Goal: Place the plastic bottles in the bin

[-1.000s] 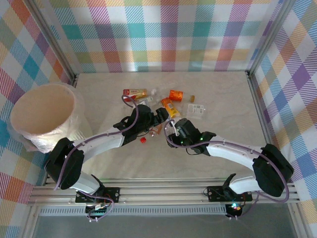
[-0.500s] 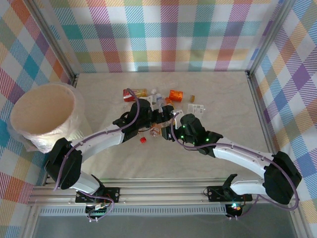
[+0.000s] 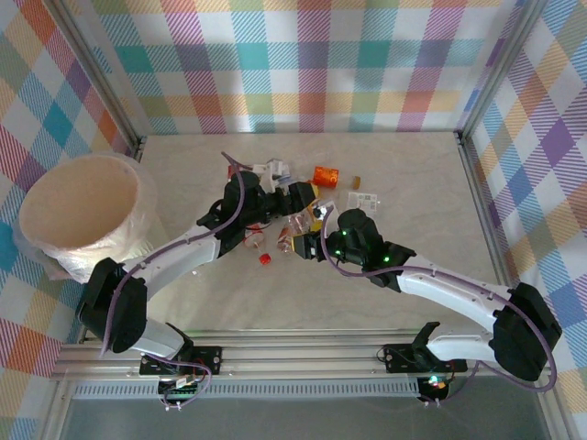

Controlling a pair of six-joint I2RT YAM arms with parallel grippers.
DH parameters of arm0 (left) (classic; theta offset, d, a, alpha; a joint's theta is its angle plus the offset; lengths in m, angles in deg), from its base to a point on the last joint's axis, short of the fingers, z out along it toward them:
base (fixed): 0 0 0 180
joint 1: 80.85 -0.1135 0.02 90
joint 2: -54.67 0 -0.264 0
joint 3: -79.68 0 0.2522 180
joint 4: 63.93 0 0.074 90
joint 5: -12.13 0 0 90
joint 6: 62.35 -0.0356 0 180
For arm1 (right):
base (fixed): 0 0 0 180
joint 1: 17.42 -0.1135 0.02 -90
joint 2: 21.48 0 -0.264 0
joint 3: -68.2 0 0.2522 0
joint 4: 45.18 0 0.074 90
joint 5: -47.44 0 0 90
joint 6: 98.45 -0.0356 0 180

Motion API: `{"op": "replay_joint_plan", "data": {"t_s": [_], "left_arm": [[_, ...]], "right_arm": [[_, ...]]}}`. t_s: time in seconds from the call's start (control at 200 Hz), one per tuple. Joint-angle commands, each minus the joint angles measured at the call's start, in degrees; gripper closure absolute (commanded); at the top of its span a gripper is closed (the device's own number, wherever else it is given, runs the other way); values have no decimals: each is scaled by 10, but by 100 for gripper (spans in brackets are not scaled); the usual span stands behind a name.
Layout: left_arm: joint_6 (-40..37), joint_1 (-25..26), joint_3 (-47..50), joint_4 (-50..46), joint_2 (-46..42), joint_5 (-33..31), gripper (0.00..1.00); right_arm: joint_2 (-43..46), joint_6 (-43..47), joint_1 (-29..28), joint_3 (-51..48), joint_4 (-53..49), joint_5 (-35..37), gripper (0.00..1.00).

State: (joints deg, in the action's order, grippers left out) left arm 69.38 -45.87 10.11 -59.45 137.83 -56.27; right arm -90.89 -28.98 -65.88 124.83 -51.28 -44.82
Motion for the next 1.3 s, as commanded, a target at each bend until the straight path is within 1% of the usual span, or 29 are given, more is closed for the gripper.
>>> {"op": "replay_joint_plan", "data": {"t_s": [0.0, 0.095, 0.32, 0.375, 0.455, 0.59, 0.705, 0.84, 0.98, 1.055, 1.095, 1.295], "left_arm": [[-4, 0, 11, 52, -24, 37, 28], [-9, -4, 16, 54, -32, 41, 31], [-19, -7, 26, 47, -50, 41, 50], [-20, -7, 26, 44, -52, 42, 53], [-23, -7, 26, 43, -53, 39, 57], [-33, -7, 24, 26, -55, 9, 58], [-37, -7, 20, 18, -55, -6, 58], [-40, -7, 19, 10, -57, -16, 58], [-48, -7, 16, -12, -58, -38, 59], [-58, -8, 10, -35, -61, -57, 58], [-64, -8, 8, -46, -64, -69, 58], [-98, -10, -6, -104, -86, -139, 58]], "right_arm": [[5, -14, -4, 5, 20, 2, 49], [10, -21, -3, -1, 31, 16, 49], [9, -24, -3, -1, 36, 14, 48], [7, -24, -3, -2, 38, 11, 46], [3, -16, -3, 2, 38, -3, 43], [-7, -11, -3, 8, 35, -23, 32], [-17, -6, -4, 21, 24, -33, 26], [-19, 2, -3, 26, 22, -35, 22], [-17, 19, -3, 31, 23, -57, 18], [-17, 29, -3, 36, 19, -63, 15], [-15, 34, -3, 39, 15, -63, 12], [-3, 59, -3, 50, 9, -35, 3]]}}
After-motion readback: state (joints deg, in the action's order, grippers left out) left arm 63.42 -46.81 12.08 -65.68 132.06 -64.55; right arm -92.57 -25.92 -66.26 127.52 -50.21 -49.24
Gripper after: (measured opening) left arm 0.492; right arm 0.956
